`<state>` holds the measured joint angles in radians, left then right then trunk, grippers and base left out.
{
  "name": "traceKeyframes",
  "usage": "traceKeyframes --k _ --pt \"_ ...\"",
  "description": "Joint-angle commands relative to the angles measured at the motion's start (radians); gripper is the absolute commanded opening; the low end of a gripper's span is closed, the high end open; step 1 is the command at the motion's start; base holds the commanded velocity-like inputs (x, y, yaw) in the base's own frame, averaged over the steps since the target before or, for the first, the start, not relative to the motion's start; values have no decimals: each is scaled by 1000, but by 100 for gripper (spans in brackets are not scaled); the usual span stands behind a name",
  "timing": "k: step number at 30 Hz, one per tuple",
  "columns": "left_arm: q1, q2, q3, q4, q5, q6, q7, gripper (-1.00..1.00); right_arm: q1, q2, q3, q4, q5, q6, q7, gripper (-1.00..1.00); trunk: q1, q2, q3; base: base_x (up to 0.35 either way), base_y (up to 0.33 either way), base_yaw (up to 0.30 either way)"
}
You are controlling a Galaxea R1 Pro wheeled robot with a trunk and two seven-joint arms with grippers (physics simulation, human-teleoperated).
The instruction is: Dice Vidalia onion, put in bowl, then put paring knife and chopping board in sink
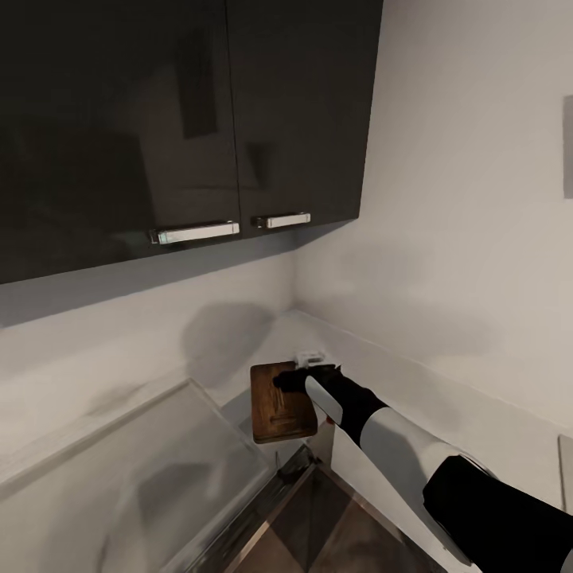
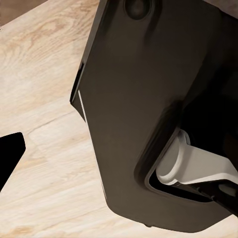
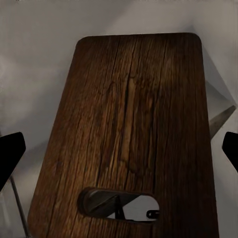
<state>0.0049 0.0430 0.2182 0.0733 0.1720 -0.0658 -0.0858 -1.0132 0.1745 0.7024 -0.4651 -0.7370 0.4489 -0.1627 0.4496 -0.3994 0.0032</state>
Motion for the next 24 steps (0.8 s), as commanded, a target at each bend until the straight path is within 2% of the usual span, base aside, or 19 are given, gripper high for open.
traceKeyframes --k 1,17,24 --pt "0 1 1 3 11 -5 -6 100 -1 0 5 -1 -10 1 -8 100 0 -1 0 0 0 0" --pt "0 1 1 3 11 -5 -6 100 -1 0 5 -4 -12 1 -4 100 0 -1 0 -5 0 0" --pt "0 1 1 3 11 -5 -6 100 -1 0 5 -4 -12 1 -4 100 0 -1 0 -214 0 0"
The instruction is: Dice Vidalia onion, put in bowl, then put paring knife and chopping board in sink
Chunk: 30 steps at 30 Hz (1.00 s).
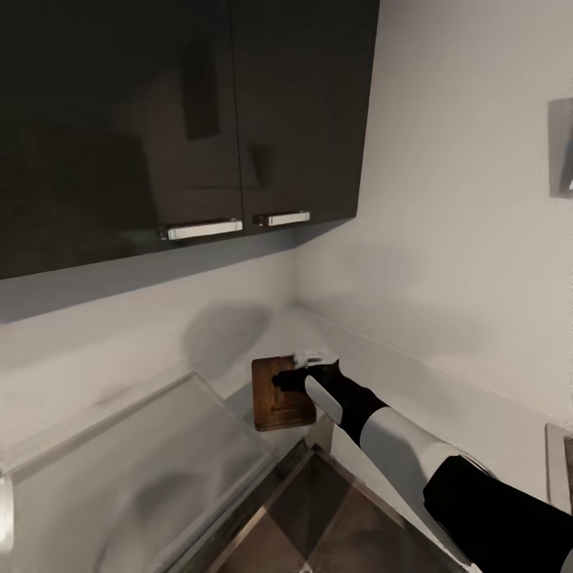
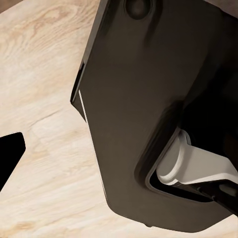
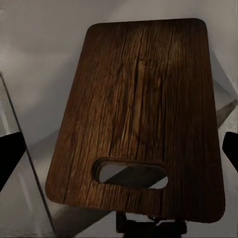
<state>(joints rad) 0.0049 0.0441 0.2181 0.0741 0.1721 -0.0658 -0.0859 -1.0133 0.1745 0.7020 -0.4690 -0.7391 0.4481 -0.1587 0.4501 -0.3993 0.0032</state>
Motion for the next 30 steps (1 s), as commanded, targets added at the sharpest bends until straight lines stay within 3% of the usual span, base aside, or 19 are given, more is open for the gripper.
traceKeyframes --k 1,7,30 --pt "0 0 1 3 10 -5 -6 100 -1 0 5 0 -9 1 -9 100 0 -1 0 -273 0 0" --pt "0 0 1 2 10 -5 -6 100 -1 0 5 0 -9 1 -9 100 0 -1 0 -143 0 0" --pt "0 3 1 3 11 -5 -6 100 -1 0 5 0 -9 1 -7 100 0 -1 0 -3 0 0"
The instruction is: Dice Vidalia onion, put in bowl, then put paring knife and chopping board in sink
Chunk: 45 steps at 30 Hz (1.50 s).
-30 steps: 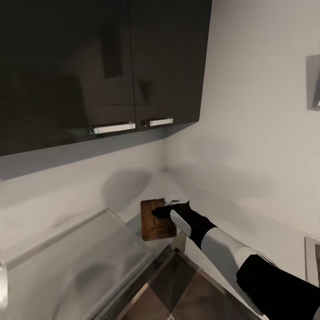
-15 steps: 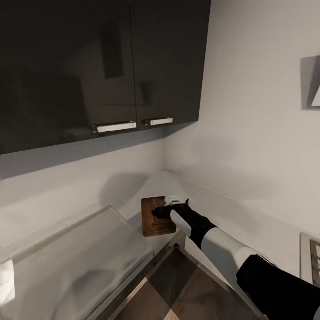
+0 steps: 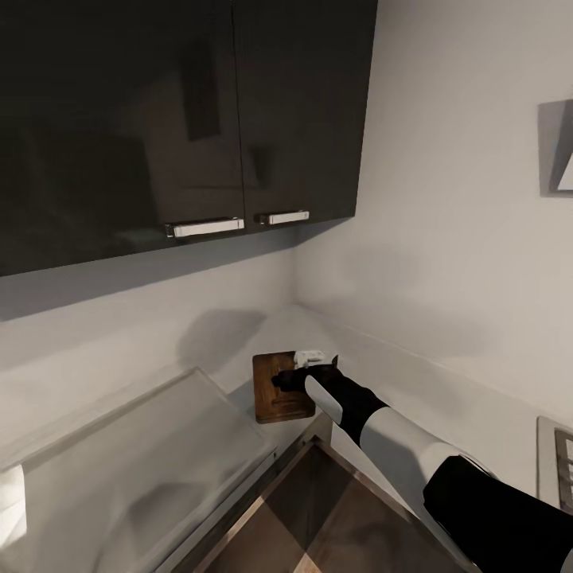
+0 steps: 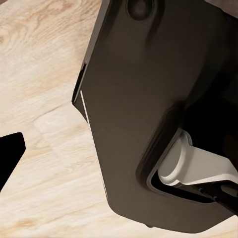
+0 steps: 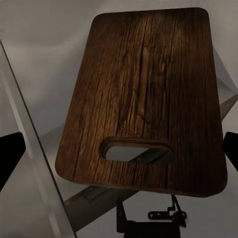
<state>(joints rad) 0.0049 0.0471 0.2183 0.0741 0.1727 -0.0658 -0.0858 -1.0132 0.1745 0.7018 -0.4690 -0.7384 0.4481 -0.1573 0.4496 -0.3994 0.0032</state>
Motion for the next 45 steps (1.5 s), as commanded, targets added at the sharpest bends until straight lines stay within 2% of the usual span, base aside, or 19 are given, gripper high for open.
traceKeyframes --k 1,8,17,22,27,30,33,35,36,38,43,44,45 --pt "0 0 1 3 11 -5 -7 100 -1 0 5 0 -10 1 -6 100 0 -1 0 0 0 0" --pt "0 2 1 3 10 -5 -6 100 -1 0 5 0 -10 1 22 100 0 -1 0 0 0 0" --pt "0 0 1 1 10 -6 -7 100 -1 0 6 -1 -7 -8 -3 100 0 -1 0 0 0 0" --pt "0 0 1 1 10 -6 -7 100 -1 0 6 -15 -8 -30 -117 100 0 -1 0 0 0 0" --pt "0 -1 1 1 10 -6 -7 100 -1 0 5 -85 -17 -108 -314 100 0 -1 0 0 0 0" --pt "0 -2 1 1 10 -6 -6 100 -1 0 6 -170 -74 -124 -492 100 0 -1 0 0 0 0" --pt "0 -4 1 0 9 -6 -6 100 -1 0 7 -250 -177 -141 -646 100 0 -1 0 0 0 0" --pt "0 -4 1 0 9 -6 -6 100 -1 0 8 -266 -220 -156 -674 100 0 -1 0 0 0 0" --pt "0 -4 1 0 8 -6 -7 100 -1 0 11 -276 -265 -179 -693 100 0 -1 0 0 0 0" --pt "0 -4 1 0 8 -6 -7 100 -2 0 19 -284 -310 -204 -706 100 0 -1 0 0 0 0" --pt "0 -4 1 0 8 -6 -8 100 -2 0 77 -308 -546 -286 -752 100 0 -1 0 0 0 0" --pt "0 -4 1 0 8 -6 -8 100 -2 0 91 -310 -564 -289 -759 100 0 -1 0 0 0 0" --pt "0 -4 1 0 7 -6 -8 100 -1 0 123 -314 -592 -292 -770 100 0 -1 0 0 0 0"
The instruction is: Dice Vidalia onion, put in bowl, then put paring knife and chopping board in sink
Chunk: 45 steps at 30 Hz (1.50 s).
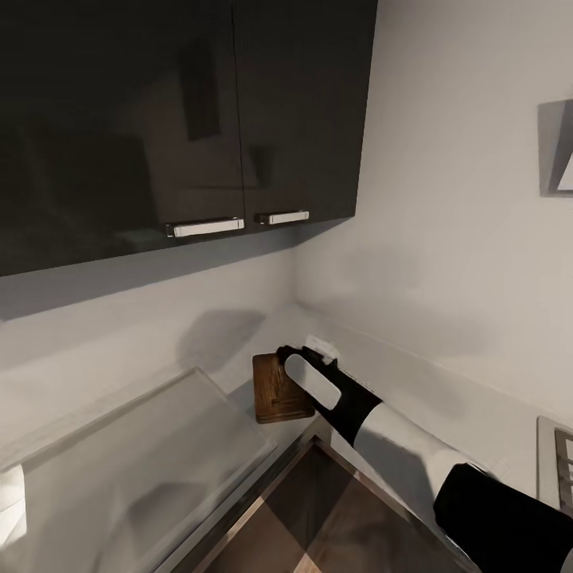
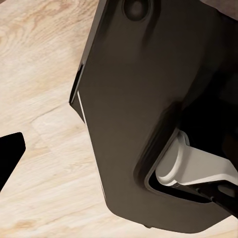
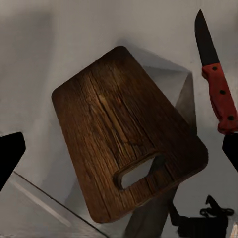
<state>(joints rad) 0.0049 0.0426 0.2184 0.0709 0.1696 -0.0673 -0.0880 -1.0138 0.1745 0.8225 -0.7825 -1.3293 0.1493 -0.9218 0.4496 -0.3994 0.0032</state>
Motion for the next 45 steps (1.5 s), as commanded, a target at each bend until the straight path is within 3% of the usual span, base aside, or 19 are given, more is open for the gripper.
traceKeyframes --k 1,4,7,9,10,15,30,34,39,45 --pt "0 0 1 3 10 -5 -7 100 -1 0 36 -4 -21 6 -13 100 0 -1 0 0 0 0" --pt "0 0 1 3 10 -5 -7 100 0 0 88 -16 -47 9 -27 100 0 -1 0 0 0 0" --pt "0 0 1 2 10 -5 -8 100 0 0 103 -20 -82 10 -35 100 0 -1 0 0 0 0" --pt "0 0 0 2 10 -5 -8 100 0 0 110 -22 -151 11 -47 100 0 -1 0 0 0 0" --pt "0 -1 0 1 10 -5 -9 100 0 0 113 -23 -212 11 -59 100 0 -1 0 0 0 0" --pt "0 0 0 1 10 -5 -9 100 0 0 115 -29 -317 8 -79 100 0 -1 0 0 0 0" --pt "0 0 -1 1 10 -5 -10 100 0 0 110 -30 -330 -5 -85 100 0 -1 -7 0 0 22" --pt "0 0 -1 1 10 -5 -10 100 0 0 110 -29 -329 -37 -91 100 0 -1 -13 0 0 68" --pt "0 0 -1 1 10 -5 -10 100 0 0 112 -30 -325 -110 -202 100 0 -1 -20 0 0 39" --pt "0 0 -1 1 10 -5 -10 100 0 0 114 -30 -323 -158 -238 100 0 -1 -28 0 0 5"
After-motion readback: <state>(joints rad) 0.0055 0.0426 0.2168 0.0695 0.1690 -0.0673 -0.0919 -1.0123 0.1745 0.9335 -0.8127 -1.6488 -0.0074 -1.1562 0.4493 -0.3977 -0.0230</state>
